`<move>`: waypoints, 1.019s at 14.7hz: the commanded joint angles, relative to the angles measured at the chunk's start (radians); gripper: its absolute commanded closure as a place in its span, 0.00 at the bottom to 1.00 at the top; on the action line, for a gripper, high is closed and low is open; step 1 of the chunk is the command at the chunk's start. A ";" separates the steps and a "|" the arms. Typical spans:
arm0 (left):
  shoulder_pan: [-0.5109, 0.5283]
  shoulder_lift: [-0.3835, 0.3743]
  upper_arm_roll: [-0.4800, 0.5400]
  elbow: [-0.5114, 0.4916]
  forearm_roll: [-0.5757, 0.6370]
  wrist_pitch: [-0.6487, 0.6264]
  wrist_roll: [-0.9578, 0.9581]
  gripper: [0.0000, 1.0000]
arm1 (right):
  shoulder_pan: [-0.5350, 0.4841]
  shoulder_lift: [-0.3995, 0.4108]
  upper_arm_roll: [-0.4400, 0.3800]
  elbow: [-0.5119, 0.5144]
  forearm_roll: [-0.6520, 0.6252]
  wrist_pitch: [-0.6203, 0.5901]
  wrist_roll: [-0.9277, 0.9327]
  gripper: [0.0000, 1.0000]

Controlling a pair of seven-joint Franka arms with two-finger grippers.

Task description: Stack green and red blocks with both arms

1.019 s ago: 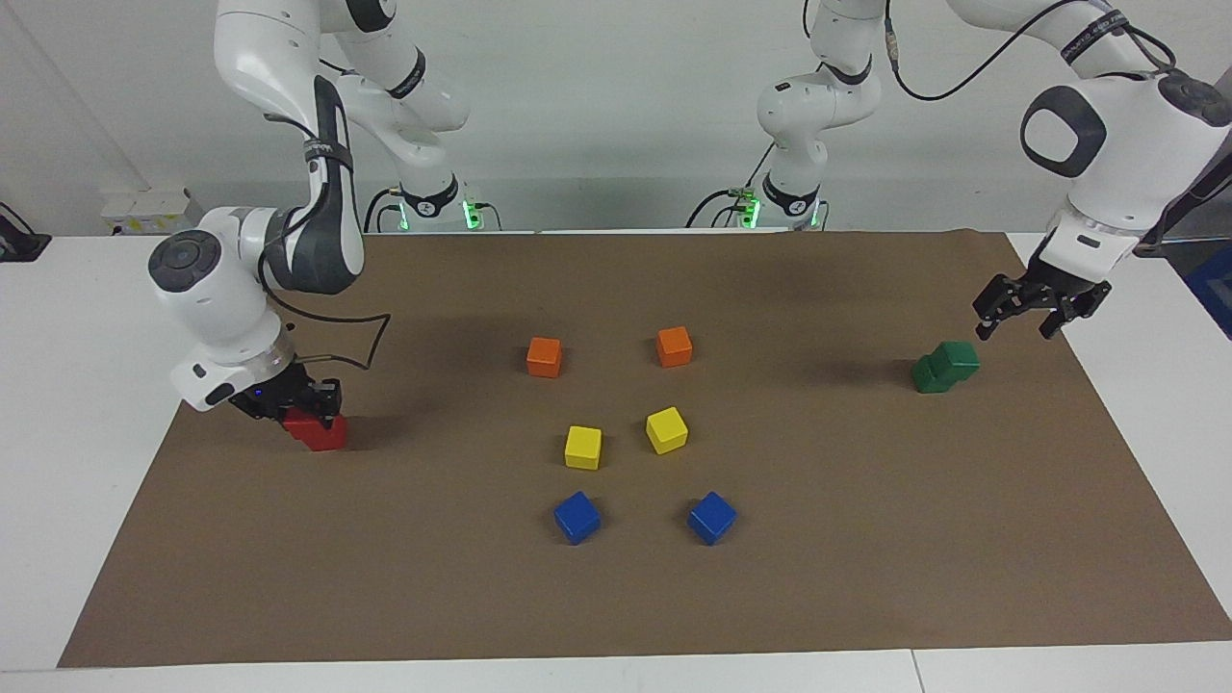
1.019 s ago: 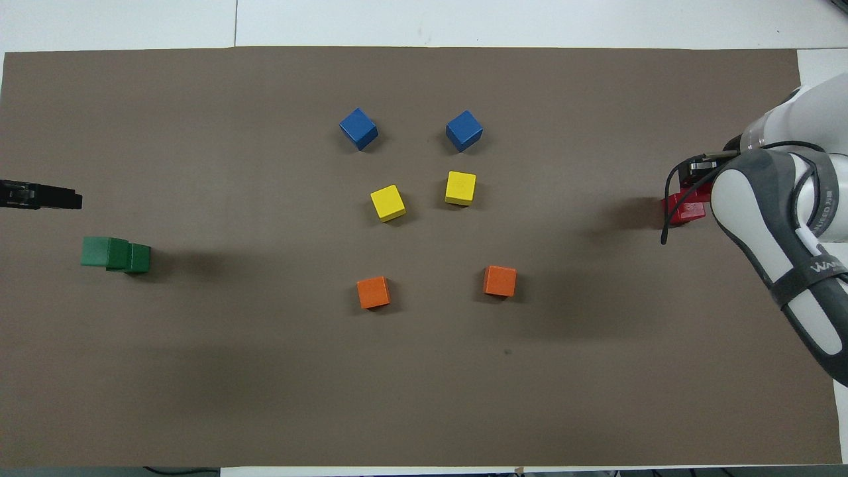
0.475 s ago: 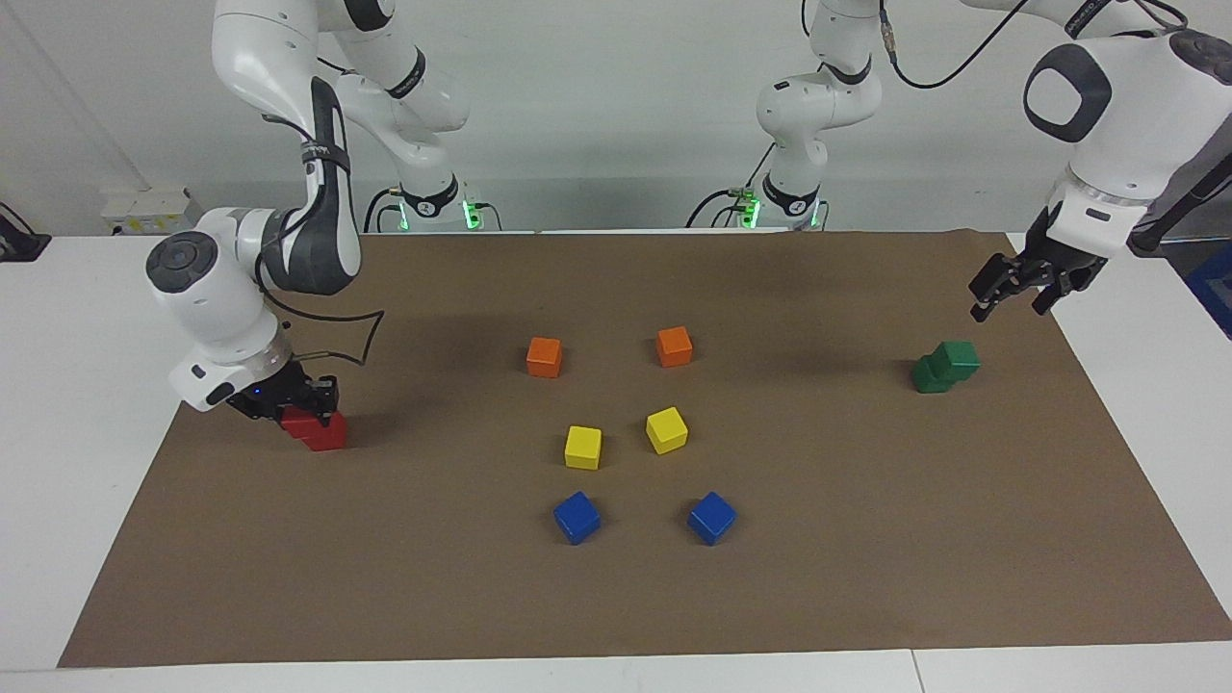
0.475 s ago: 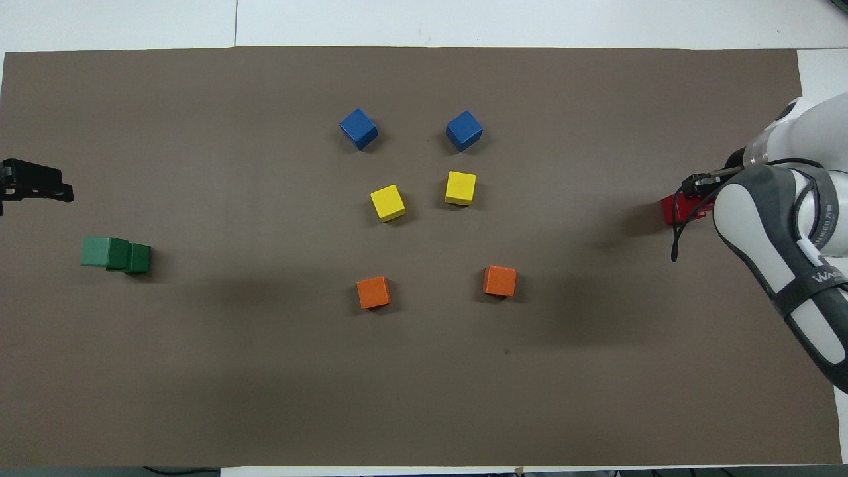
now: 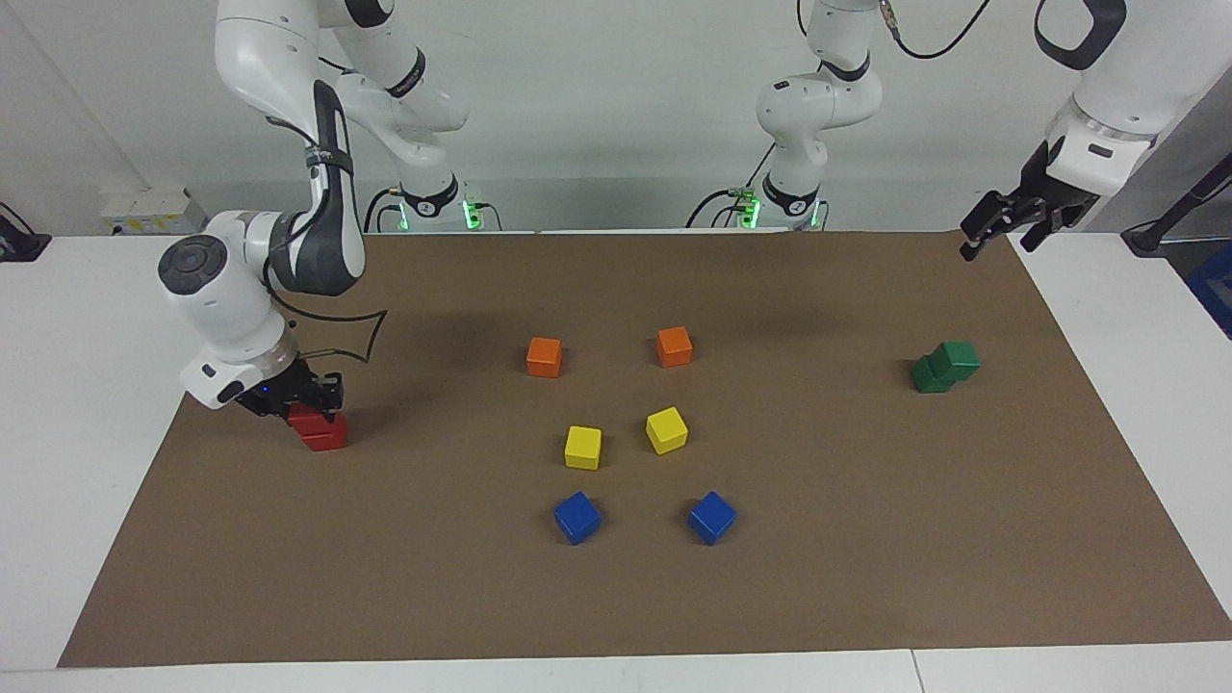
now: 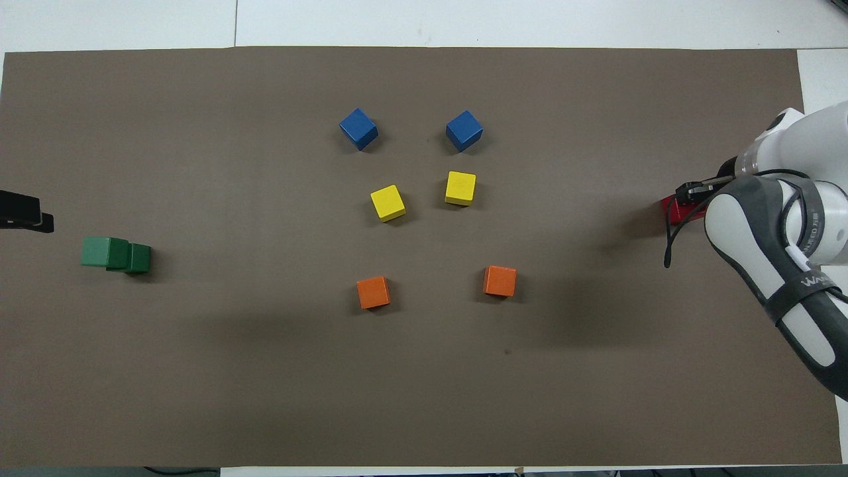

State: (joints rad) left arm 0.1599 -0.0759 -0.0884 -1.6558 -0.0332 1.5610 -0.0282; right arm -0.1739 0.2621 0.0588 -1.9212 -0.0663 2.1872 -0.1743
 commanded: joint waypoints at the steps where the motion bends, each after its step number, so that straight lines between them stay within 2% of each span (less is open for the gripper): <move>1: -0.026 -0.018 0.002 -0.024 0.001 0.008 -0.004 0.00 | -0.022 -0.041 0.016 -0.051 0.005 0.026 -0.036 1.00; 7: -0.066 -0.016 0.002 -0.021 0.048 0.004 -0.004 0.00 | -0.024 -0.040 0.016 -0.065 0.005 0.045 -0.036 1.00; 15: -0.066 -0.018 0.004 -0.010 0.047 -0.013 -0.007 0.00 | -0.038 -0.038 0.016 -0.065 0.005 0.060 -0.044 1.00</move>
State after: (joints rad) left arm 0.1088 -0.0780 -0.0930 -1.6605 -0.0020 1.5607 -0.0281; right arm -0.1833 0.2535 0.0588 -1.9513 -0.0663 2.2215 -0.1757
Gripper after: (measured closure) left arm 0.000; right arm 0.449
